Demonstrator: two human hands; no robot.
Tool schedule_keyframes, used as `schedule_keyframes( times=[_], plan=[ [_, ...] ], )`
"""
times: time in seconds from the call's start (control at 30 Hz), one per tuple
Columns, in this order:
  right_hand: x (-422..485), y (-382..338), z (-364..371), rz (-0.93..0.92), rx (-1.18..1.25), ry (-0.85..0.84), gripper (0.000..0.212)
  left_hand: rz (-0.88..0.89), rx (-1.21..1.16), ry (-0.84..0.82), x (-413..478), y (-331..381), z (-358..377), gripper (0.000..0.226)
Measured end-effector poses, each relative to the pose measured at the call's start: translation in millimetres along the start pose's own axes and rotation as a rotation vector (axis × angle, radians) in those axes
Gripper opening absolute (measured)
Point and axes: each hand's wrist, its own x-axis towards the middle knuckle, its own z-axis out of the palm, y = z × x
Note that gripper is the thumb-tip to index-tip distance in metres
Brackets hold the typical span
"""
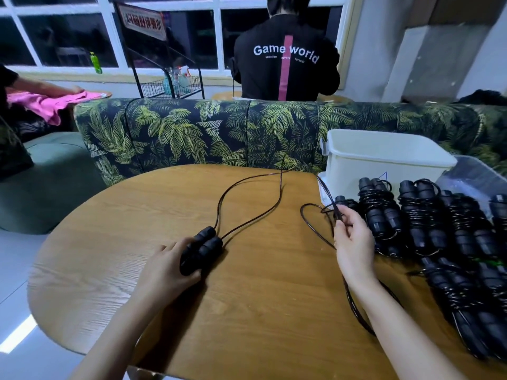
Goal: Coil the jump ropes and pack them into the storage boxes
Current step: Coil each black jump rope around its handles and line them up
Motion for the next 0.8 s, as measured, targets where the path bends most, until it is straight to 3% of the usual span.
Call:
schedule_keyframes(
  times=[0.07, 0.2, 0.27, 0.33, 0.4, 0.47, 0.57, 0.67, 0.8],
  plan=[
    [0.8, 2.2, -4.3, -0.102, -0.233, -0.016, 0.035, 0.017, -0.020, -0.011, -0.1, -0.3, -0.9, 0.066],
    [-6.3, 17.7, 0.8, -0.233, -1.036, -0.330, 0.035, 0.115, -0.085, -0.068, -2.7, 9.3, -1.8, 0.066],
    [-11.9, 24.2, 5.2, -0.237, -1.171, -0.403, 0.032, 0.186, -0.133, -0.110, -4.6, 20.2, -2.3, 0.067],
    [-14.4, 24.8, 5.6, -0.311, -1.127, -0.349, 0.026, 0.275, -0.165, -0.159, -4.7, 30.7, -0.6, 0.067],
    [-17.1, 17.6, 2.3, -0.434, -0.924, -0.320, 0.025, 0.354, -0.169, -0.215, -4.0, 39.0, 6.1, 0.067],
    [-22.1, 4.6, -0.7, -0.509, -0.692, -0.424, 0.016, 0.392, -0.177, -0.264, -2.1, 47.9, 13.1, 0.069],
    [-30.3, -1.3, -2.6, -0.390, -0.476, -0.707, 0.024, 0.408, -0.179, -0.298, 3.0, 57.9, 17.7, 0.071],
    [-36.6, 13.7, -2.7, -0.365, -0.457, -0.845, 0.021, 0.403, -0.178, -0.289, 8.1, 56.4, 18.8, 0.072],
    [-40.8, 16.7, 5.4, -0.463, -0.543, -0.787, 0.018, 0.403, -0.238, -0.313, 9.7, 49.3, 23.0, 0.072]
  ],
)
